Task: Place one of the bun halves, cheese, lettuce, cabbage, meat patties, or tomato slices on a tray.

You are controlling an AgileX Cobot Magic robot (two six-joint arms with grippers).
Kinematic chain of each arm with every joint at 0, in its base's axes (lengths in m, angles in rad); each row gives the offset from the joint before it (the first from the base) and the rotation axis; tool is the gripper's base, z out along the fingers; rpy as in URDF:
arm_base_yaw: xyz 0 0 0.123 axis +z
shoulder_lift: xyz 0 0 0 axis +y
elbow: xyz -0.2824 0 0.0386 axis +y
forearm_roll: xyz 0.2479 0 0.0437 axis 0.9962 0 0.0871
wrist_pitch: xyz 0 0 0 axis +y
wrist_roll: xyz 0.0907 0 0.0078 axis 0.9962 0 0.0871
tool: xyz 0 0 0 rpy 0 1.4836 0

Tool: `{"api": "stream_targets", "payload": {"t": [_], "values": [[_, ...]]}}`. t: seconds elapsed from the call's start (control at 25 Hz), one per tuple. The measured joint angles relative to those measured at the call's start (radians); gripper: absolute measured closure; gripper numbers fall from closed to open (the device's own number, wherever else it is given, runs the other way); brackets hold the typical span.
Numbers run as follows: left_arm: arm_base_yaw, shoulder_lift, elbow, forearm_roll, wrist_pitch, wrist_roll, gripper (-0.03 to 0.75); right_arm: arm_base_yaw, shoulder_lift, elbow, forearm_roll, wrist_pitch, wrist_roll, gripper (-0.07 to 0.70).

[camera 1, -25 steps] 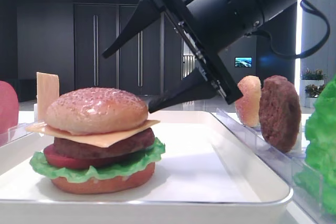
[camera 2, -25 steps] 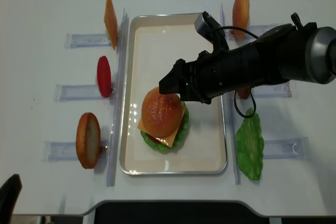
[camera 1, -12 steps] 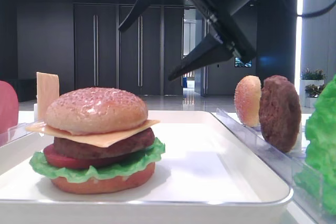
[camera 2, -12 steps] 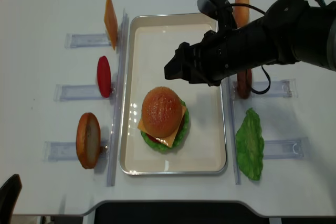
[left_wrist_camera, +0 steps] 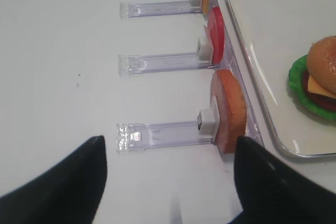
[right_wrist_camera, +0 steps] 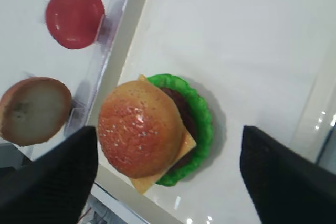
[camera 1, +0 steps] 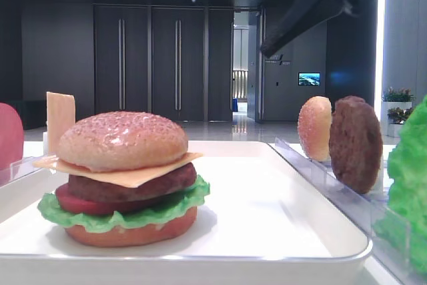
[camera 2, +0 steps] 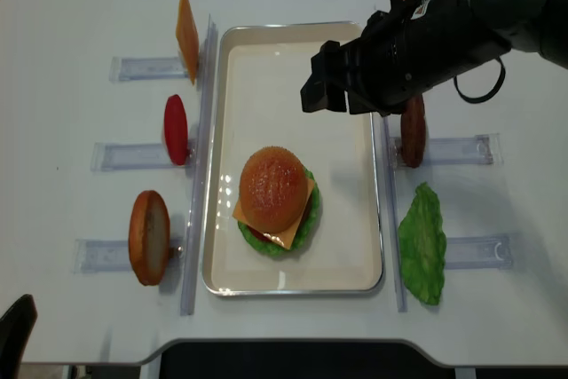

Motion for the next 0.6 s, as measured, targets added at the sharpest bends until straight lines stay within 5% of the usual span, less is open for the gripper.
{"api": "stream_targets", "payload": {"t": [0.2,0.6], "values": [[0.000,0.000,0.000,0.000,0.000,0.000,0.139,-0.004,-0.009,-0.080,-0.202,0.139,0.162,0.100],[0.000,0.000,0.000,0.000,0.000,0.000,0.139,-0.021,-0.010,-0.209,-0.513,0.386,0.296,0.100]]}}
